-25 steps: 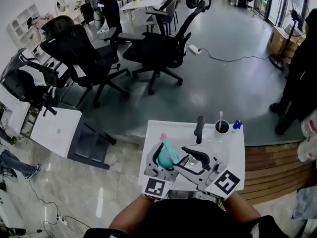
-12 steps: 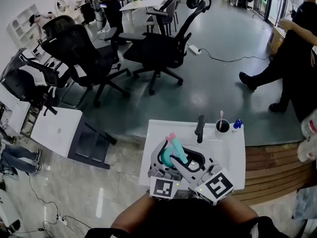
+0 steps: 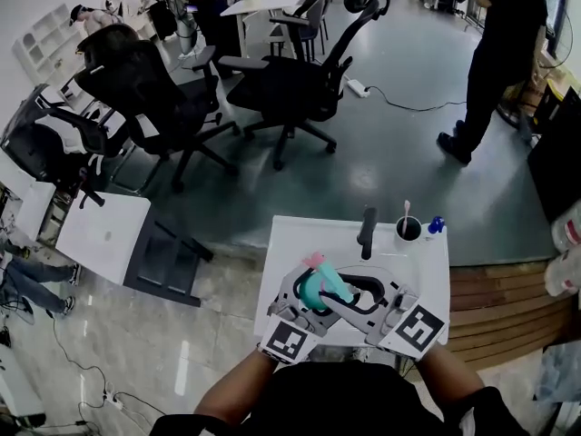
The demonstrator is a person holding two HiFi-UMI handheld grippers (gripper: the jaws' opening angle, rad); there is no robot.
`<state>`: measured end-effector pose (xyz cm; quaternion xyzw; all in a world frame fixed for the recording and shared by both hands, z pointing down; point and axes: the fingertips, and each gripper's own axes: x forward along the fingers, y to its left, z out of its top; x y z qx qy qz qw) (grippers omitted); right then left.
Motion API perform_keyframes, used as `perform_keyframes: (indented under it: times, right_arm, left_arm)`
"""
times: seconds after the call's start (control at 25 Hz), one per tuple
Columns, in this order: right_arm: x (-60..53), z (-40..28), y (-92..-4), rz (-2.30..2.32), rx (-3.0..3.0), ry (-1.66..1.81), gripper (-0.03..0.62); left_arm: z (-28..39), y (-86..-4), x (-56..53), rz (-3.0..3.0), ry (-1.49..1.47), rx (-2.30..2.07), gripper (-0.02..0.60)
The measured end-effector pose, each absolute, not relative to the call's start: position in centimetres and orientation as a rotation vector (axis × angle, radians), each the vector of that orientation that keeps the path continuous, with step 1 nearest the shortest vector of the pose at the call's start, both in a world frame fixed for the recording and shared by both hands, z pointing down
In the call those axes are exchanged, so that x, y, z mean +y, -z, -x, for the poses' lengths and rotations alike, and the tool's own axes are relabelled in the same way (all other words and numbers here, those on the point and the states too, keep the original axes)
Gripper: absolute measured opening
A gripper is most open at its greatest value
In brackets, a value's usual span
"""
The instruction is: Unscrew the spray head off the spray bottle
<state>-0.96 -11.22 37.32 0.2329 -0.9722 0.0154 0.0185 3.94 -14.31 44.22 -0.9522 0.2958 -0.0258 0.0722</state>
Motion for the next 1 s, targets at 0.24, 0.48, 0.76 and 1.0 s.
perform_keyframes:
  times: [0.24, 0.48, 0.76, 1.0]
  right_arm:
    - [-9.1, 0.4, -36.9, -0.432, -3.069, 0.053, 0.137]
    - [-5.7, -0.7, -37.8, 0.045, -2.963, 0.279, 0.137]
    - [-5.7, -0.9, -37.6, 0.071, -3.043, 0.056, 0.138]
    - [-11.2, -3.0, -38.0, -0.503, -3.199, -0.169, 0.153]
  left_arm:
    - [-5.5, -43.4, -11.5, 2.931, 0.062, 0.506, 0.425]
    - [-6.9, -43.1, -7.3, 2.997, 0.043, 0.11, 0.425]
    - [-7.2, -43.9, -6.7, 3.088, 0.05, 0.062, 0.425]
    - [-4.4, -46.6, -13.7, 3.003, 0.218, 0.688, 0.425]
